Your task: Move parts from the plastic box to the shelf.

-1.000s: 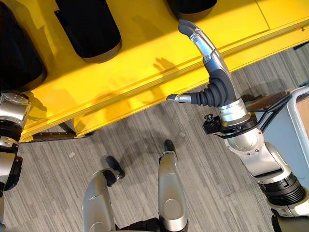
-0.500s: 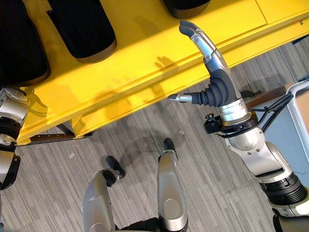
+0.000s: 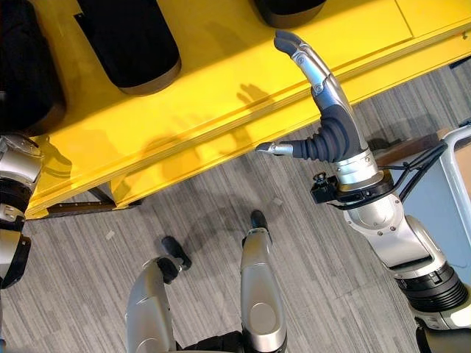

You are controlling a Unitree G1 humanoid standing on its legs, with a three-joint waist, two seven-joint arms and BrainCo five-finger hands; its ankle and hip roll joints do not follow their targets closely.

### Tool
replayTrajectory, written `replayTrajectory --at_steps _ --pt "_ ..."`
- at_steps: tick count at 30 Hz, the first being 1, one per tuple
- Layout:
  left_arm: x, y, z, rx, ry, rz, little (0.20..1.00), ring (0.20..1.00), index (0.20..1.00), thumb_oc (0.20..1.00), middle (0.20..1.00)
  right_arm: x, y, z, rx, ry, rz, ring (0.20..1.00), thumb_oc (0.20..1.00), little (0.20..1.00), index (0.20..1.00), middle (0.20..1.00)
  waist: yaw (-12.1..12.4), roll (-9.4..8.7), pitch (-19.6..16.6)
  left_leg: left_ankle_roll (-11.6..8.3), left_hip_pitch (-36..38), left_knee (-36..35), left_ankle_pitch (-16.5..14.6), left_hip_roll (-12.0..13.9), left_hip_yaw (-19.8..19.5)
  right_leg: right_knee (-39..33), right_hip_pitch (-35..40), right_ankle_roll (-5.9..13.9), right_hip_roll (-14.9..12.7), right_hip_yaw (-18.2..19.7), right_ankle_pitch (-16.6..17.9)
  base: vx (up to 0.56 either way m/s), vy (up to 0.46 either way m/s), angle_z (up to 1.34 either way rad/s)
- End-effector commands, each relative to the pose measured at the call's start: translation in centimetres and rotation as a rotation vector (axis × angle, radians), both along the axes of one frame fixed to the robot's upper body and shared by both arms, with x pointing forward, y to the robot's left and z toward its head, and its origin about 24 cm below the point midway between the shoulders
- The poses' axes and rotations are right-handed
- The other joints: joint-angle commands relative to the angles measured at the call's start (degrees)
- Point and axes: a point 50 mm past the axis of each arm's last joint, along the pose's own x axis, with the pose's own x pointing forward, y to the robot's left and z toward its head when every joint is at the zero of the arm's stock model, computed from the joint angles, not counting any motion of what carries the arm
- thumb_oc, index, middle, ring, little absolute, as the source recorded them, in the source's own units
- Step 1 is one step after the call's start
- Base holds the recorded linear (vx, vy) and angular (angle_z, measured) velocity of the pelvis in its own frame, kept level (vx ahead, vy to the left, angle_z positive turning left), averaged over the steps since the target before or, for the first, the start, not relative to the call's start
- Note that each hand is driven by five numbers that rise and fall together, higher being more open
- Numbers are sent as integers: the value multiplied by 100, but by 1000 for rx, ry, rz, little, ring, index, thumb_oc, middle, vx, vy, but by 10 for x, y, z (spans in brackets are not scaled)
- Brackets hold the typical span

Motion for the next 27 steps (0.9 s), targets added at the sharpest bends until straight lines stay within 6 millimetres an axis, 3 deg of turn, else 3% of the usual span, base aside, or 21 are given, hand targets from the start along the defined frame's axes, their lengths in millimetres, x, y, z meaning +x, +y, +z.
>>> replayTrajectory --at_steps 1,9,13,14,19,21,23,25,27 --pt "-30 32 24 123 -39 165 1000 1000 1000 1000 1000 -9 -11 26 47 -141 -13 1000 1000 1000 1000 1000 8 -92 -154 63 237 134 -606 -147 -61 -279 -72 -388 -237 -505 608 0 0 0" --pt "-33 24 38 185 -204 211 1000 1000 1000 1000 1000 -8 -12 22 60 -130 -19 1000 1000 1000 1000 1000 22 -83 -155 74 284 110 -608 -173 -81 -254 -31 -401 -232 -497 570 -1 -5 0" --pt "-38 14 57 237 -456 217 1000 1000 1000 1000 1000 -8 -12 18 74 -130 -26 1000 1000 1000 1000 1000 50 -101 -162 76 269 87 -588 -173 -113 -209 -43 -412 -219 -497 539 -8 -50 2" --pt "-44 5 73 283 -641 246 1000 1000 1000 1000 1000 -10 -13 15 83 -129 -28 1000 1000 1000 1000 1000 71 -105 -177 74 270 71 -584 -184 -140 -182 -44 -414 -206 -497 506 6 -66 2" --pt "-63 -7 100 406 -947 273 1000 1000 1000 1000 1000 -13 -16 7 101 -120 -38 1000 1000 1000 1000 1000 128 -114 -226 72 277 52 -584 -188 -178 -159 -15 -406 -205 -516 466 14 -72 4" --pt "-74 -15 115 500 -1041 190 1000 1000 1000 1000 1000 -16 -21 0 121 -102 -41 1000 1000 1000 1000 1000 171 -123 -283 79 315 1 -579 -210 -218 -103 24 -412 -175 -535 389 16 -129 11" --pt "-64 -33 113 507 -991 -55 1000 1000 1000 1000 1000 -18 -21 -5 137 -93 -34 1000 1000 1000 1000 1000 202 -130 -312 107 284 -35 -562 -256 -285 -32 27 -427 -128 -540 314 -46 -136 21" --pt "-49 -72 101 540 -911 -326 1000 1000 1000 1000 1000 -20 -18 -10 164 -93 -36 1000 1000 1000 1000 1000 315 -175 -291 169 221 -124 -385 -312 -355 23 22 -472 -75 -607 342 -163 -241 19" --pt "-54 -112 85 616 -858 -535 1000 1000 1000 1000 1000 -20 -18 -14 200 -87 -64 1000 1000 1000 1000 1000 504 -193 -333 158 251 -283 -283 -417 -548 62 112 -468 -25 -686 255 -102 -288 29"
